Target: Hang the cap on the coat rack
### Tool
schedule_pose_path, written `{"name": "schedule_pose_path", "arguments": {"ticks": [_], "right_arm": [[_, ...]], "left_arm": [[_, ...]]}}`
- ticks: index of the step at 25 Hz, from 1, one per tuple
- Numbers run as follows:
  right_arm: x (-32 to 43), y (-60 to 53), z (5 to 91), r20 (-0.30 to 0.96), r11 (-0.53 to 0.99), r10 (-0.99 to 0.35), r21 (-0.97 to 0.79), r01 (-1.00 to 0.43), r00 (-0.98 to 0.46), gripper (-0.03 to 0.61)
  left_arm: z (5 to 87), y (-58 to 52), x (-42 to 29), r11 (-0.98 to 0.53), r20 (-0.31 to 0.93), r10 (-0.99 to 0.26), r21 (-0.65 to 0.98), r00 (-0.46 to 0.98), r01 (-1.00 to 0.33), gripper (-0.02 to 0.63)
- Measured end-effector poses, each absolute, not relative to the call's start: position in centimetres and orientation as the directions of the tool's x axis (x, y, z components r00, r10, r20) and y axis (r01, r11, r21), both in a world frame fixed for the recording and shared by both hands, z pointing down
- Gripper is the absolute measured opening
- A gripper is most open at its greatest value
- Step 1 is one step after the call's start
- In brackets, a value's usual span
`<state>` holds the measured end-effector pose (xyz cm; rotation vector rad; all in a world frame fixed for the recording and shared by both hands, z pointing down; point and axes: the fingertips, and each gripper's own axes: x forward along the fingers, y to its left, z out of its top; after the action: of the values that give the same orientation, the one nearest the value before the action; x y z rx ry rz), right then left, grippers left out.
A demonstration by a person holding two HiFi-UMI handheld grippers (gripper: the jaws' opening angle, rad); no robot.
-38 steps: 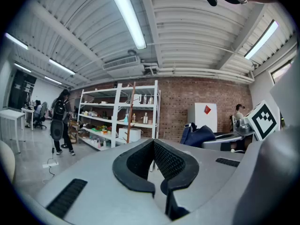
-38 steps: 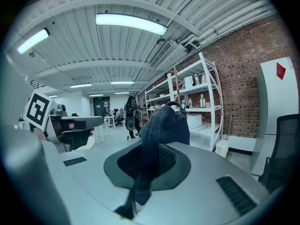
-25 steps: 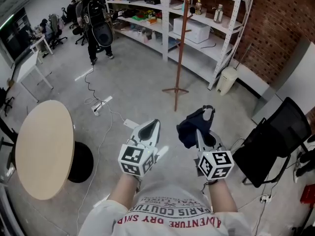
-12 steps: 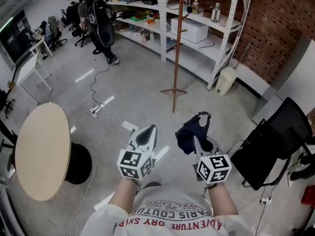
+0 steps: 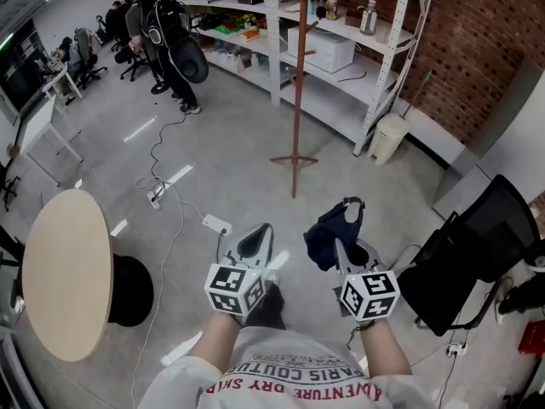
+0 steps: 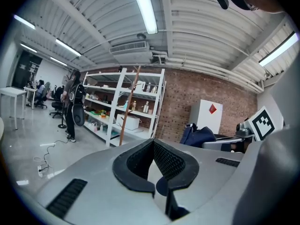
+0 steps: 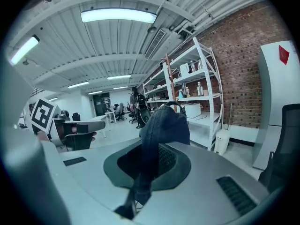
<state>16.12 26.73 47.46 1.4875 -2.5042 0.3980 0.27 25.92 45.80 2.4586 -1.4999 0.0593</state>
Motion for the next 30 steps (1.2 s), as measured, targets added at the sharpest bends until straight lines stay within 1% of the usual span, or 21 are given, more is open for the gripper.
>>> {"name": "schedule_pose_path", "arguments": {"ticks": [8,12,20,24,30], "right_arm": [[14.6,15.5,47.5,0.314,0.420,-0.847,-0.101,-0.902,-0.430,0.020],[12.0,8.9,46.4,0.310,0.421,-0.855,-0.057,-0.905,-0.417,0.020],[7.8,-2.4,44.7,0.286,0.422,-0.861,-0.063,-0.905,-0.421,0.020],[6.9,-6.7,45.0,0.291,0.423,-0.857,-0.077,-0.903,-0.426,0.020],[7.5,-12.9,45.8,0.301,0.455,-0.836,-0.085,-0.886,-0.458,0.020]], "left_arm": [[45.3,14.0,-1.4,-0.478,0.146,-0.850,0.188,0.506,-0.858,0.005],[44.3,7.0,-3.7,-0.488,0.131,-0.849,0.177,0.512,-0.855,0.005],[42.8,-3.5,-6.9,-0.532,0.115,-0.829,0.139,0.547,-0.835,0.005],[43.1,-7.5,-8.1,-0.516,0.124,-0.835,0.157,0.535,-0.842,0.005],[44.5,-13.0,-7.5,-0.482,0.148,-0.849,0.175,0.507,-0.859,0.005]]}}
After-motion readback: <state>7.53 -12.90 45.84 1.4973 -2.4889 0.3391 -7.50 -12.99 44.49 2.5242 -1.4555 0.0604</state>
